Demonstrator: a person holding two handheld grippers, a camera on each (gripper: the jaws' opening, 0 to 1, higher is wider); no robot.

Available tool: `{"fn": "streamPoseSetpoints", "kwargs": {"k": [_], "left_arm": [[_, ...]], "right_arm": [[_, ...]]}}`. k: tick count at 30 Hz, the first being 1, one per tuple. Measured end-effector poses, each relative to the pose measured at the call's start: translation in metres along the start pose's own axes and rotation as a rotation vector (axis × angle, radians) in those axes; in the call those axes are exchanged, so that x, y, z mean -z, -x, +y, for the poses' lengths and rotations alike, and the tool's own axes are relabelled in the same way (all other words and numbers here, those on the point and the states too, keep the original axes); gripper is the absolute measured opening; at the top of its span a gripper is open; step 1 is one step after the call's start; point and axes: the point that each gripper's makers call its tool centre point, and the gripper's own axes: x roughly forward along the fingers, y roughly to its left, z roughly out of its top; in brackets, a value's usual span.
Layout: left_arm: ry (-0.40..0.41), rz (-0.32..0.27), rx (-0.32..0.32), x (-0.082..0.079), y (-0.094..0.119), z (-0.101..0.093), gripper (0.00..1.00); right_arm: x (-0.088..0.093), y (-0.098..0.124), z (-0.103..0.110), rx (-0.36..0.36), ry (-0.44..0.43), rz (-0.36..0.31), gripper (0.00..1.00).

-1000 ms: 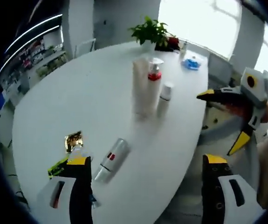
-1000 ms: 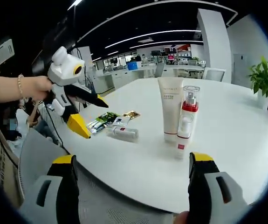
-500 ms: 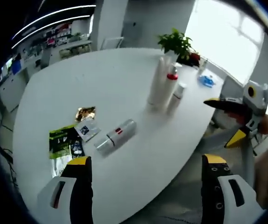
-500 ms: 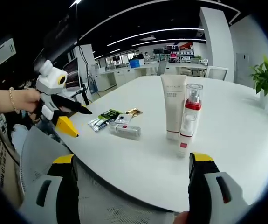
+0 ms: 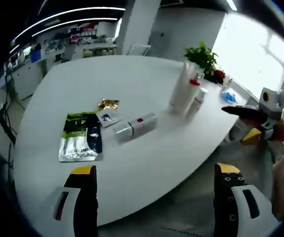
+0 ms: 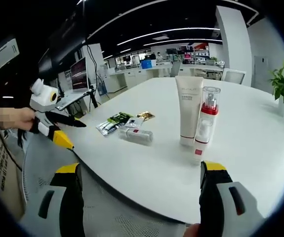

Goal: Arrange the skincare products in the storage area until every visible bottle or jar stands upright without overlapping.

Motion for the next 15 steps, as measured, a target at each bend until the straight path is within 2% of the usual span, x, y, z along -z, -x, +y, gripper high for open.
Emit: {"fn": "streamPoseSetpoints", "kwargs": {"k": [4,15], "left_arm": [[-0.012,-0.019,0.001,-0.0043,-0.0028,0.0020,0.97],[-0.028,-0.010,0.015,-0.0005,-0.0045,-0.0019,0.97]], "right_arm": [[0.0009,-0.0006,0.0015,-0.006,0.009,0.009,1.00],[0.0026,-0.0014,0.0029,-0.014,0.016,0.023,0.97]]}}
